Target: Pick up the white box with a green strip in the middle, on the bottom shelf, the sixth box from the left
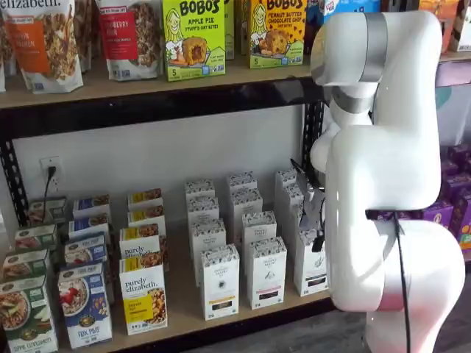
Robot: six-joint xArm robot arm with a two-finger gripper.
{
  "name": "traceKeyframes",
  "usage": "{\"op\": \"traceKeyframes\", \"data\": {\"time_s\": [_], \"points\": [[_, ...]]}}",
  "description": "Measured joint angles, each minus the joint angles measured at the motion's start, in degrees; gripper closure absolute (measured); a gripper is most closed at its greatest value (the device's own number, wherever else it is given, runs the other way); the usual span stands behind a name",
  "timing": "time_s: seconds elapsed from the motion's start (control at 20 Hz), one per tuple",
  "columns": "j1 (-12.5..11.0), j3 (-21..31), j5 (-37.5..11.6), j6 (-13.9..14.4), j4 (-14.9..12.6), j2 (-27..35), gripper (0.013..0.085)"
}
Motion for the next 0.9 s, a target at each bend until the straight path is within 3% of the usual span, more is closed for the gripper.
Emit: {"op": "traceKeyframes", "data": {"time_s": [0.05,0.15,0.2,0.9], "points": [[0.0,-0.2,0.24,1.1,-1.26,0.07,0.013],[0.04,-2.47,2.1,7.61,-8.39,1.1,0.013],[0.14,-3.25,2.58,8.67,-9.48,1.5,0.013],[0.08,-11.98,2.2,9.85,-10.73,8.52,0.013]]}}
